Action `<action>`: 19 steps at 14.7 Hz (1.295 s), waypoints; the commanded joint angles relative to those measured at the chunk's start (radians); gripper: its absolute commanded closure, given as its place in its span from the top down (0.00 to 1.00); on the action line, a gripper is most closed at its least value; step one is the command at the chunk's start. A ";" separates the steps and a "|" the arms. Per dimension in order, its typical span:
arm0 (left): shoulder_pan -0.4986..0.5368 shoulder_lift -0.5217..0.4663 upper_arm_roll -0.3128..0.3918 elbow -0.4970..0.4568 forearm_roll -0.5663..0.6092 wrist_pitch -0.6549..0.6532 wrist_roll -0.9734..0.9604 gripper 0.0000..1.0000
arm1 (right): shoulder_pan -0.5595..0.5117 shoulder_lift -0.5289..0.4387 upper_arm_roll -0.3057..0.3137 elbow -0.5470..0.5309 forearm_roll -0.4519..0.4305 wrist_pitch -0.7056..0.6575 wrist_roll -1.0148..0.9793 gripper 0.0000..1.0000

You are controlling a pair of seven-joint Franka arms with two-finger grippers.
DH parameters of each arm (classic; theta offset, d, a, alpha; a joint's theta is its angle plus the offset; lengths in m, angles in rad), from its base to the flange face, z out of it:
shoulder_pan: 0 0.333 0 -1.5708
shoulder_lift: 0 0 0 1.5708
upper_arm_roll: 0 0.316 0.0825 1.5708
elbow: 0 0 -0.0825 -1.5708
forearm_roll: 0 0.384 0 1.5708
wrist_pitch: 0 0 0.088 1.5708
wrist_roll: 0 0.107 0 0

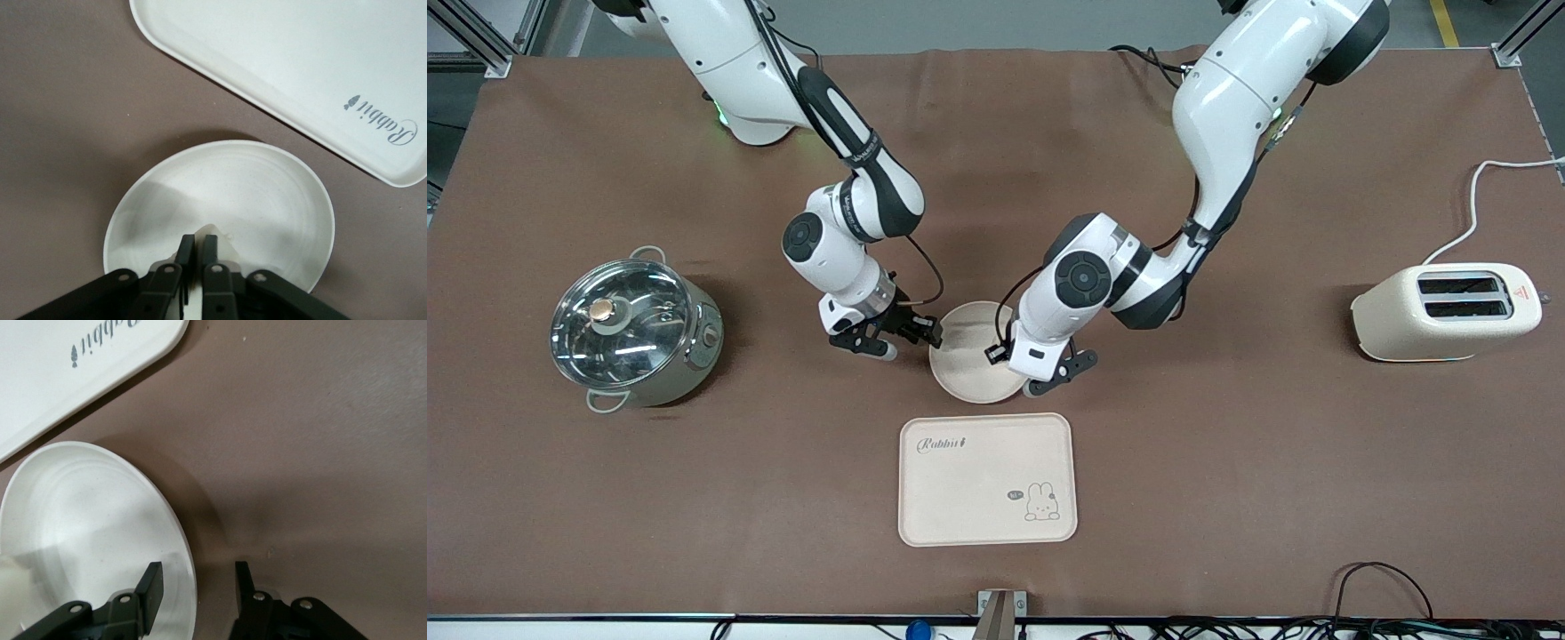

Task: Place bun in plate and plate on tray
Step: 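Grip the plate rim with the right gripper while the left gripper brings the bun, then lower the bun into the plate, open the left gripper and withdraw, then slide the plate onto the tray with the right gripper while the left gripper retracts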

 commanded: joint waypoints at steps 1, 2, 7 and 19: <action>-0.002 -0.009 0.017 0.003 0.027 0.006 -0.017 0.51 | 0.014 0.019 -0.002 0.023 0.024 0.015 0.013 0.43; 0.003 -0.013 0.017 0.005 0.034 0.001 -0.014 0.73 | 0.018 0.024 -0.002 0.023 0.024 0.017 0.013 0.41; 0.121 -0.104 0.017 0.065 0.172 -0.276 0.176 1.00 | 0.040 0.031 -0.004 0.021 0.021 0.044 0.012 0.07; 0.530 -0.482 0.017 0.034 0.177 -0.597 1.098 1.00 | 0.005 -0.021 -0.004 0.160 0.025 0.028 0.058 0.00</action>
